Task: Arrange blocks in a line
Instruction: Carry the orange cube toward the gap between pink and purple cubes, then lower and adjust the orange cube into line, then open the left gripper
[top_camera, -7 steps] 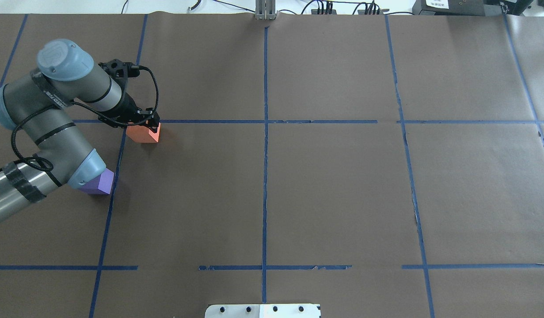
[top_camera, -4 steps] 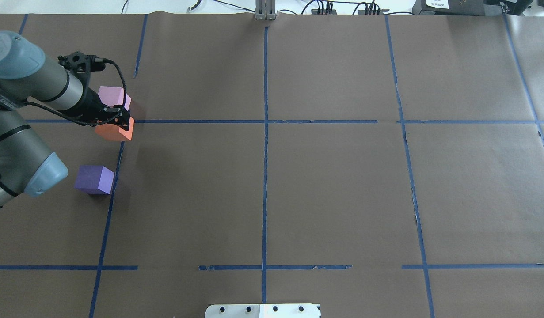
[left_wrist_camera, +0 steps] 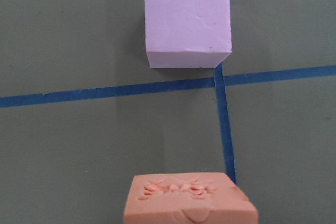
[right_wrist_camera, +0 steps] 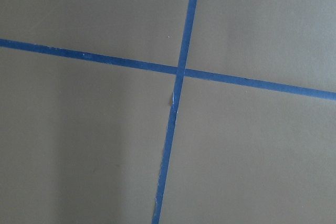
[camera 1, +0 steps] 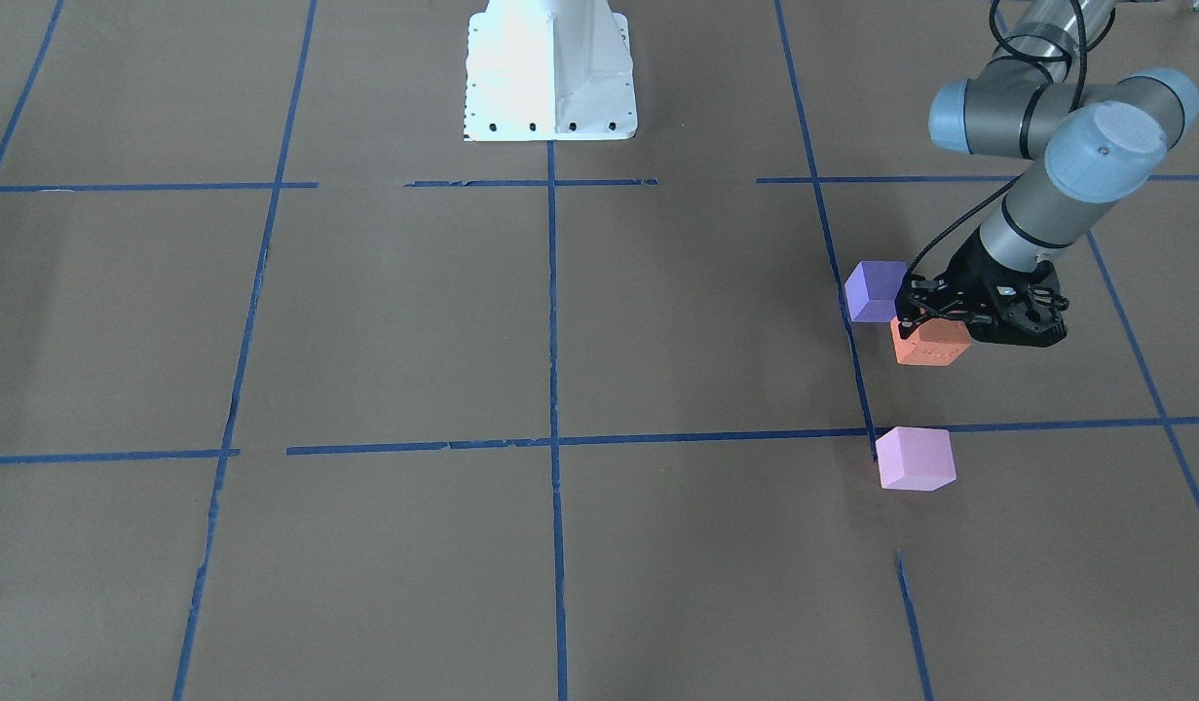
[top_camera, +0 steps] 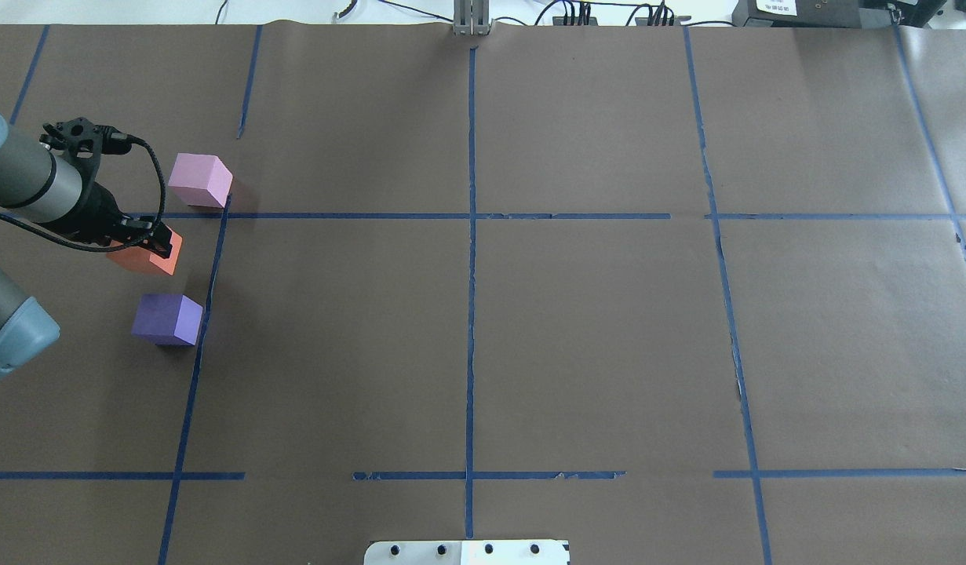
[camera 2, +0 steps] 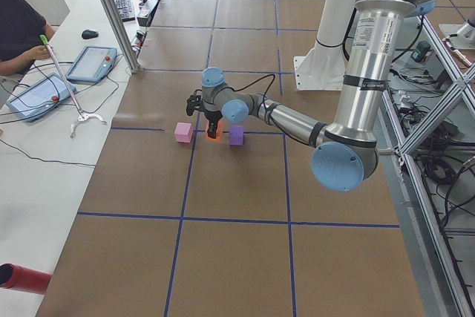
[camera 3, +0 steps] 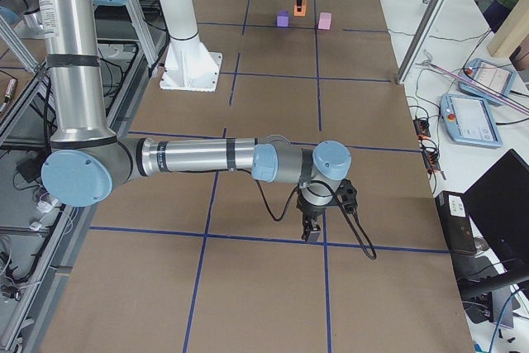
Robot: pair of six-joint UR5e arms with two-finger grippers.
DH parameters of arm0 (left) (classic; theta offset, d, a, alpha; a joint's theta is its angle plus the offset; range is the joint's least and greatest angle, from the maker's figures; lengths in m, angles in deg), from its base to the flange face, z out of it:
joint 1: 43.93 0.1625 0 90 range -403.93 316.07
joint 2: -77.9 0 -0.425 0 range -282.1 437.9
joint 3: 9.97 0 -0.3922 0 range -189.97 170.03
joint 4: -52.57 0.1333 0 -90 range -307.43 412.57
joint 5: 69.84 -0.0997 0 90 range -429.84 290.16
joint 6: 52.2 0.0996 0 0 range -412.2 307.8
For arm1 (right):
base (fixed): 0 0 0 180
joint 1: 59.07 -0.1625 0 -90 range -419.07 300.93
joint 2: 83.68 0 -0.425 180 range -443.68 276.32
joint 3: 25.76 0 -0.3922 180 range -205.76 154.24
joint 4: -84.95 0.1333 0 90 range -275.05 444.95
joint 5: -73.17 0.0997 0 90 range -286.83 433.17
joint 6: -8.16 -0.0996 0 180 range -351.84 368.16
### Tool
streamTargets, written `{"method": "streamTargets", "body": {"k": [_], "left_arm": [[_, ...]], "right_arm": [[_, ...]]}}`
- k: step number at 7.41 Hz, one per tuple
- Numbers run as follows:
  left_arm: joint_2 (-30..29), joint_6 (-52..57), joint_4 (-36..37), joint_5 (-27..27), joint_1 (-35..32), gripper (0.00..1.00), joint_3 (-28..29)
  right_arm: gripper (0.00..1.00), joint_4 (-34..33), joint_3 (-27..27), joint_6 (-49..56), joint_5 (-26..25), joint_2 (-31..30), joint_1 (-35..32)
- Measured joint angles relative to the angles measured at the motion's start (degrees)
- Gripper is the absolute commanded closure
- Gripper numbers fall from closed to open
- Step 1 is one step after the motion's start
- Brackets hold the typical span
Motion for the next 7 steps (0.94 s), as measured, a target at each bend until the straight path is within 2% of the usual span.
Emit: {"method": "streamTargets", "body": {"k": [3, 7], "left_arm": [[-3.7, 0.5, -0.2, 0.2, -0.3, 0.52, 4.0], [-4.9, 0.5, -0.7, 0.4, 0.0, 0.52, 6.9]], "right_arm": [[0.00, 0.0, 0.0, 0.0, 0.0, 0.0, 0.0], [0.00, 0.0, 0.0, 0.0, 0.0, 0.0, 0.0]]}}
